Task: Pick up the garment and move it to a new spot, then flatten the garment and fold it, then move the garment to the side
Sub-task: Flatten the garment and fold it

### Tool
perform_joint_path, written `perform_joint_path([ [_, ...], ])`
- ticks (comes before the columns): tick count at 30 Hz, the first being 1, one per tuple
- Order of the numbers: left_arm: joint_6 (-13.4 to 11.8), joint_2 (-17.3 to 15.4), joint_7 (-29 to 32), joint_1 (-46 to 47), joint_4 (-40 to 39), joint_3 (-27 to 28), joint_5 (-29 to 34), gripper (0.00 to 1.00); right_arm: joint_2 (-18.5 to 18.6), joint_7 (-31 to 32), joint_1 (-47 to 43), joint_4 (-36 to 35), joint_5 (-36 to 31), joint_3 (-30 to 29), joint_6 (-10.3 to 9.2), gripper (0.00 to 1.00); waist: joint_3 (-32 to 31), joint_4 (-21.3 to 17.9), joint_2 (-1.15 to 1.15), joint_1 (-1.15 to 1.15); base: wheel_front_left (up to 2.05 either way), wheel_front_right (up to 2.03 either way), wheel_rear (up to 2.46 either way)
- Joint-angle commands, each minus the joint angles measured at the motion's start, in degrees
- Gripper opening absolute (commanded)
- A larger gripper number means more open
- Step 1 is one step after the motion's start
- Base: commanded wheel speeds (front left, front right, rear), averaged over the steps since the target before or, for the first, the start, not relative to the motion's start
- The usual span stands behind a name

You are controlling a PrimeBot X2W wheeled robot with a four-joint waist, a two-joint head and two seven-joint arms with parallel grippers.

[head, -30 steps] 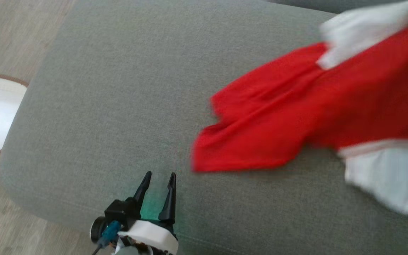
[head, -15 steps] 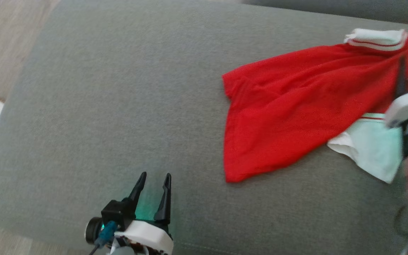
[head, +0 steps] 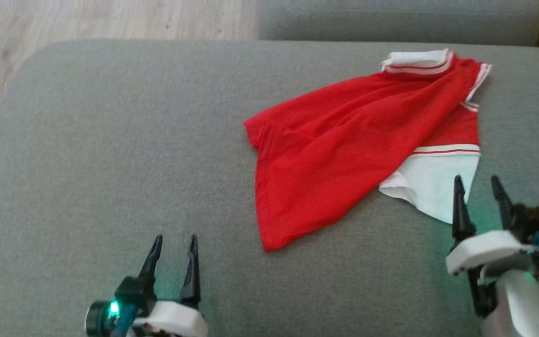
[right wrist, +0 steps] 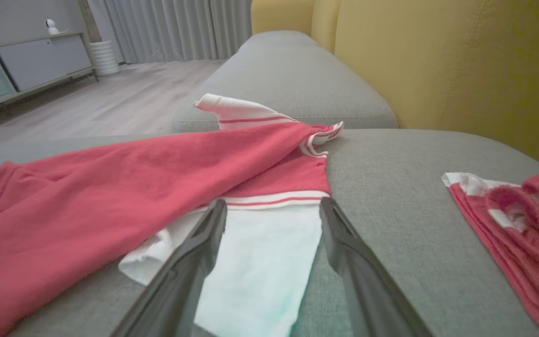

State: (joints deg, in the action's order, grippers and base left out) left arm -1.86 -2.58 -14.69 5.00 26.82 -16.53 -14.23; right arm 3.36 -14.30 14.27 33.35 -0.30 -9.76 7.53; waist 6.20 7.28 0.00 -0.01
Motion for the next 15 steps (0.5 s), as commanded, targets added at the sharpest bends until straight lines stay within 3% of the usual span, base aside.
perform_joint_path([
  [1,-0.5,-0.3,-0.31,-0.35,-2.0,2.97,0.52,1.0,-0.13,-0.69,-0.68,-3.03,0.79,2.82,-0.04,1.0,-2.08,-1.77,0.0,0.01,0.0,0.0,0.0],
  [15,-1.04,-0.3,-0.31,-5.66,-4.27,6.56,2.68,1.0,-0.46,-0.7,-8.07,-6.05,7.12,9.73,-0.04,1.0,-6.82,-4.42,0.0,0.01,0.0,0.0,0.0],
])
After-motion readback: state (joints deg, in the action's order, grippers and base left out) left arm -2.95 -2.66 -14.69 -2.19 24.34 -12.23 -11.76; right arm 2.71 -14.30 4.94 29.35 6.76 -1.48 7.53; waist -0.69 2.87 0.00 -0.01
